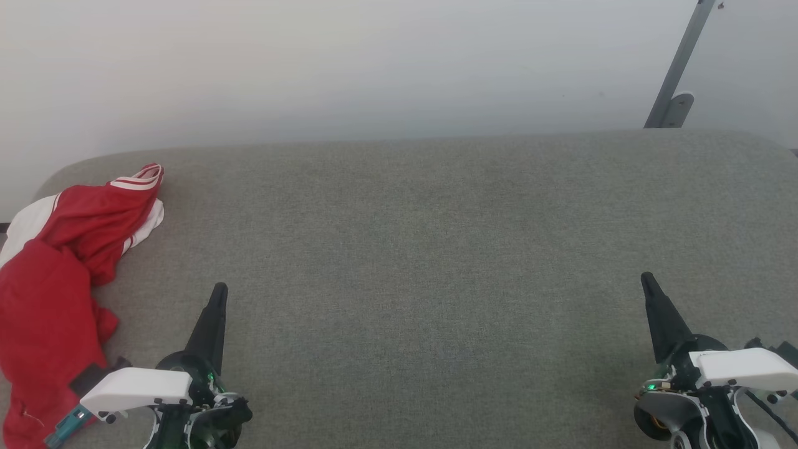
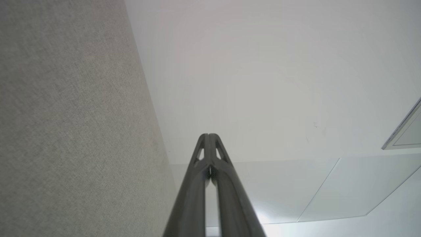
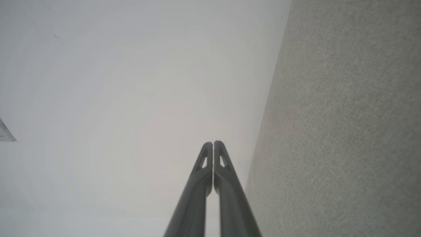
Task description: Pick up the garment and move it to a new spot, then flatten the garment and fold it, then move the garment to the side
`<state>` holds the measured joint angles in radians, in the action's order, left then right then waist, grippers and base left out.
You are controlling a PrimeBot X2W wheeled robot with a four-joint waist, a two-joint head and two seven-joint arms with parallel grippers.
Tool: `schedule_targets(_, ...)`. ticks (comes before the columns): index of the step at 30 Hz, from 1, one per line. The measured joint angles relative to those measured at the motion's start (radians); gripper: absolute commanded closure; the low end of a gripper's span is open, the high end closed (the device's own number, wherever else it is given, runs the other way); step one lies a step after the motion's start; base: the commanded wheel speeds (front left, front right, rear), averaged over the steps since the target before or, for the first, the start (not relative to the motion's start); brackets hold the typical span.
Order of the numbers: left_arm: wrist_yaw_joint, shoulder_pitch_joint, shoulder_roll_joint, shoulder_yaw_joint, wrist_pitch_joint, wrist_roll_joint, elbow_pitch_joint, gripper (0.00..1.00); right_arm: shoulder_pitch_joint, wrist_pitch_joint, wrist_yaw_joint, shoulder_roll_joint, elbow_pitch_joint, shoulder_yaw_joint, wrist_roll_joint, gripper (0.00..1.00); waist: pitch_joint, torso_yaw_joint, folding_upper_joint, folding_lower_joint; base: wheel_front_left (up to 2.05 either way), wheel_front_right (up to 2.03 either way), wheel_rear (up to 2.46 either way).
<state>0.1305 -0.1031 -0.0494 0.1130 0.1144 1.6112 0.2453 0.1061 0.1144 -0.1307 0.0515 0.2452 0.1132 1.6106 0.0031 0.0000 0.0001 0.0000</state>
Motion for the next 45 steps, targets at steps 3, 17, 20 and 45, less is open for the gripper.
schedule_targets(3, 0.000, 0.000, 0.000, 0.000, 0.000, 0.000, 0.000, 1.00, 0.000, 0.000, 0.000, 0.000, 0.000, 0.000, 0.000, 1.00, 0.000, 0.000, 0.0000, 0.0000, 0.00, 0.00, 0.00)
schedule_targets(17, -0.004, 0.064, 0.012, -0.009, -0.011, 0.000, 0.039, 0.00, -0.060, -0.021, 0.000, -0.007, 0.052, -0.021, -0.003, 0.00, 0.000, 0.000, 0.0000, 0.0000, 0.00, 0.00, 0.00)
schedule_targets(20, -0.009, 0.064, 0.011, -0.013, -0.020, -0.002, 0.022, 0.00, -0.059, -0.037, 0.000, -0.007, 0.051, -0.031, -0.016, 0.00, 0.000, -0.001, 0.0000, 0.0000, 0.00, 0.00, 0.00)
schedule_targets(45, -0.105, 0.079, -0.096, -0.090, -0.143, -0.393, -0.062, 0.00, -0.005, -0.134, 0.000, -0.004, 0.062, -0.048, -0.517, 0.00, -0.009, -0.014, 0.0000, 0.0000, 0.00, 0.00, 0.00)
